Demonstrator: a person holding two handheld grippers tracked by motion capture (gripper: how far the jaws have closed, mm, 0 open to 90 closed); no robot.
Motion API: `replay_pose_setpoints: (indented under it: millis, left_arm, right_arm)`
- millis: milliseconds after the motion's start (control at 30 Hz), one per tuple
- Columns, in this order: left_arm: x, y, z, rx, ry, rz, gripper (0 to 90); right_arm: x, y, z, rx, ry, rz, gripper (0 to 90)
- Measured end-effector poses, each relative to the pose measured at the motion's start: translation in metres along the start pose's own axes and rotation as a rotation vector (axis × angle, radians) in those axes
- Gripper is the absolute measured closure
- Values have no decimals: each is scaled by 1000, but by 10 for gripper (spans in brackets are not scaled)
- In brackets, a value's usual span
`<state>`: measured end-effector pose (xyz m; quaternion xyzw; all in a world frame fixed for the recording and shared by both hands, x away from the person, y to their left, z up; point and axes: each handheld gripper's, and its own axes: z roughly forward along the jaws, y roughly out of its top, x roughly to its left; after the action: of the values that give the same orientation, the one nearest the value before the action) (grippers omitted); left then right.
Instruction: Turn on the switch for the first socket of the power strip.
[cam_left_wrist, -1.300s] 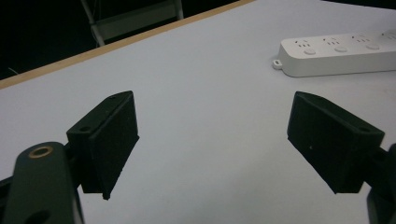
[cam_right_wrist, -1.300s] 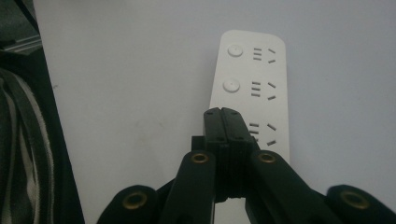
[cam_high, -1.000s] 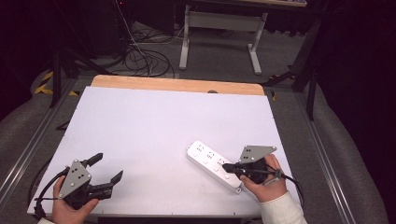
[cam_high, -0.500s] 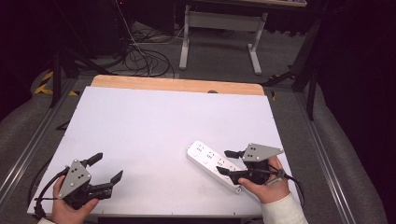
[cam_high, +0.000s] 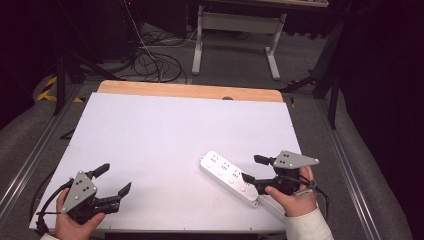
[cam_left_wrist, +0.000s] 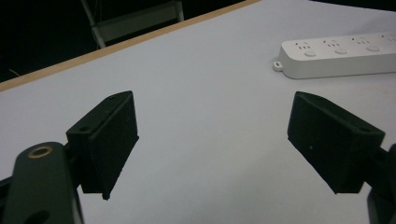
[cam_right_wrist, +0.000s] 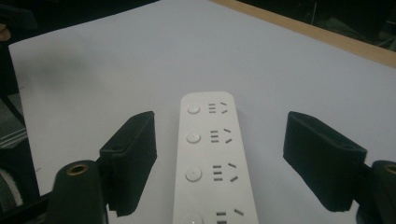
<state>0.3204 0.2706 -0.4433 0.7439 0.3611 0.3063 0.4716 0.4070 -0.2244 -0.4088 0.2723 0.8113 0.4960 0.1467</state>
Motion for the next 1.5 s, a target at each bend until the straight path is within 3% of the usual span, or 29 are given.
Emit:
replay_pose_setpoints:
  millis: [100, 500, 733, 1300, 1500]
  left_arm:
    - [0, 0, 0, 0, -1, 3, 167]
    - [1, 0, -1, -4, -1, 8, 161]
    - [0, 1, -2, -7, -10, 11, 157]
    - [3, -1, -2, -26, -30, 16, 147]
    - [4, -2, -2, -23, -11, 15, 150]
  right_arm:
    - [-4, -4, -3, 27, -32, 21, 253]
    - [-32, -38, -10, -64, -59, 54, 126]
    - [-41, -57, -11, -71, -69, 66, 104]
    - [-40, -83, -12, -39, -97, 80, 98]
    - [-39, -86, -10, -11, -90, 87, 110]
